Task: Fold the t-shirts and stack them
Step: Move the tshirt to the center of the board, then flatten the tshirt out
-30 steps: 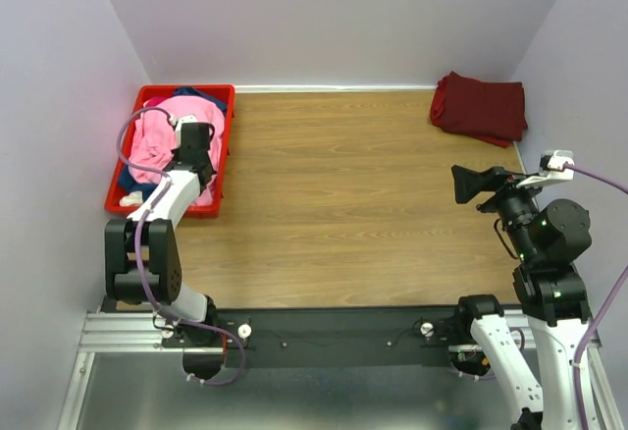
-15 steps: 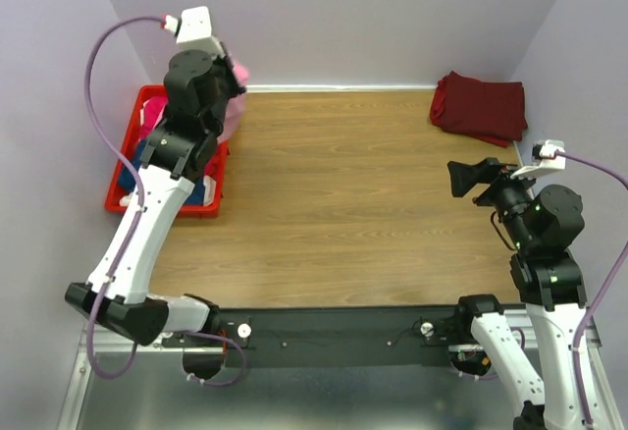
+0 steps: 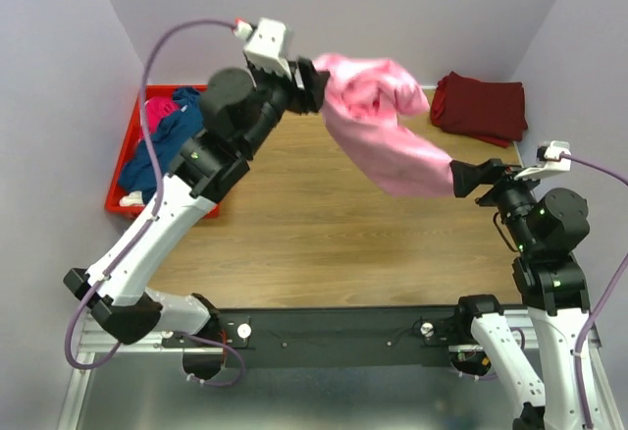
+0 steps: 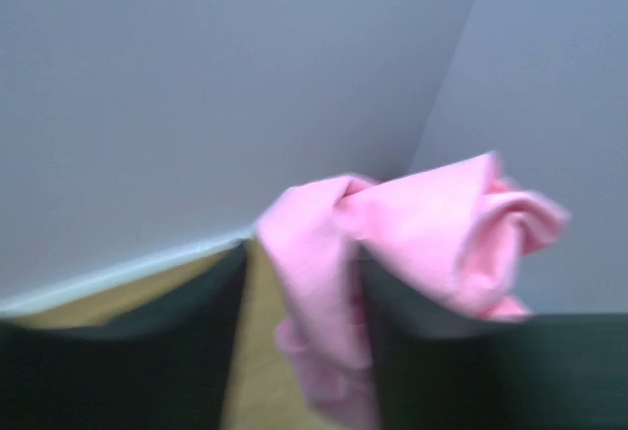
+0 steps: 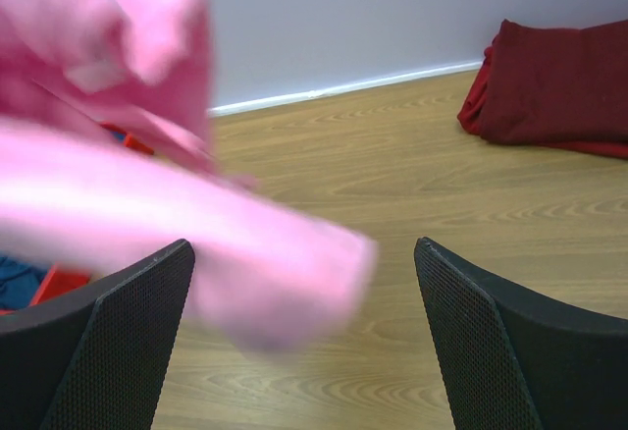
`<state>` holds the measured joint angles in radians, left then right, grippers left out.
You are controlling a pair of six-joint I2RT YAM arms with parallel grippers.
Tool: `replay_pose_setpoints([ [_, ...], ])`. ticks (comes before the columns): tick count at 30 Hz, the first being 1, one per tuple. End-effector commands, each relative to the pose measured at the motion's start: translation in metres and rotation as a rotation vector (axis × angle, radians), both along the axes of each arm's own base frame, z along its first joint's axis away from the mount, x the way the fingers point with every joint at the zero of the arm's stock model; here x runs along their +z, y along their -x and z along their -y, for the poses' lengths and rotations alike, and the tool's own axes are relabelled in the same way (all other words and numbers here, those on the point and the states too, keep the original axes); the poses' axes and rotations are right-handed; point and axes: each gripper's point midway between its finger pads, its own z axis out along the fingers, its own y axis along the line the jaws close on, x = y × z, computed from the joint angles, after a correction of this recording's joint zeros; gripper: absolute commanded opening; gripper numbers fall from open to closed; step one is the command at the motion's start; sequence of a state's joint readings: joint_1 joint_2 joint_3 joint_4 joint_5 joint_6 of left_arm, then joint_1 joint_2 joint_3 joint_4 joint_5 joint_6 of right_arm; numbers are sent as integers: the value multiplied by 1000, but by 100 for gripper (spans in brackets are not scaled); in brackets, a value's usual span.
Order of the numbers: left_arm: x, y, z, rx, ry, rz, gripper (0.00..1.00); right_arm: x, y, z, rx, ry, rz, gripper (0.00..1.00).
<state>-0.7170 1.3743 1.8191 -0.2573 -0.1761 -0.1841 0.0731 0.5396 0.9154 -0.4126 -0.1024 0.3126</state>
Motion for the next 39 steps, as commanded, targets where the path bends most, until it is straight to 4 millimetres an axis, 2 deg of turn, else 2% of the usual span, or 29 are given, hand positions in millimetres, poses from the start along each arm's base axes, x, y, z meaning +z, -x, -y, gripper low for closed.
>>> replay_pose_setpoints([
  [1, -98, -18, -18, 138, -109, -102, 86, 10, 8, -1, 12, 13, 41, 100],
  [3, -133, -21, -31, 207, -138, -154, 92, 5, 10, -3, 24, 15, 37, 100],
  [4, -170, -19, -34, 217, -170, -218, 92, -1, 10, -5, 37, 17, 30, 100],
  [6, -190, -8, -42, 221, -156, -260, 92, -7, 12, -10, 66, 18, 17, 100],
  [7, -215, 1, -45, 215, -151, -313, 92, -12, 12, -14, 87, 18, 3, 100],
  [10, -251, 20, -40, 147, -140, -410, 92, -28, 7, -16, 93, -5, -59, 100],
  [11, -273, 31, -38, 123, -126, -467, 92, -35, 5, -15, 84, -14, -84, 100],
  [12, -284, 41, -32, 81, -117, -504, 91, -44, 2, -14, 69, -24, -128, 100],
  [13, -295, 48, -27, 56, -112, -532, 90, -56, -5, -13, 52, -47, -187, 100],
  [14, -315, 62, -18, 14, -100, -589, 90, -69, -8, -13, 45, -49, -243, 100],
  [16, -332, 73, -8, -22, -102, -638, 89, -99, -21, -14, 35, -54, -374, 100],
  [17, -347, 79, -2, -39, -115, -668, 88, -110, -24, -14, 30, -57, -423, 100],
  [18, -353, 87, 8, -74, -118, -689, 88, -125, -25, -11, 2, -58, -488, 100],
  [20, -364, 91, 19, -93, -131, -719, 87, -159, -32, -14, 3, -65, -622, 100],
  [22, -369, 95, 27, -112, -147, -735, 82, -187, -38, -17, 8, -64, -732, 98],
  [24, -368, 95, 32, -119, -150, -735, 81, -202, -45, -19, 12, -74, -780, 87],
  [25, -367, 94, 31, -117, -150, -732, 81, -215, -48, -22, 22, -76, -825, 76],
  [27, -365, 94, 30, -111, -149, -725, 81, -224, -57, -24, 24, -88, -834, 66],
  [28, -364, 94, 28, -107, -151, -720, 81, -229, -60, -27, 22, -106, -845, 64],
  [34, -364, 100, 16, -89, -175, -724, 81, -278, -59, -43, 36, -228, -960, 59],
  [37, -365, 103, 10, -83, -175, -727, 82, -298, -55, -47, 44, -256, -980, 56],
  [39, -363, 105, 8, -84, -171, -725, 82, -304, -55, -54, 86, -281, -971, 56],
])
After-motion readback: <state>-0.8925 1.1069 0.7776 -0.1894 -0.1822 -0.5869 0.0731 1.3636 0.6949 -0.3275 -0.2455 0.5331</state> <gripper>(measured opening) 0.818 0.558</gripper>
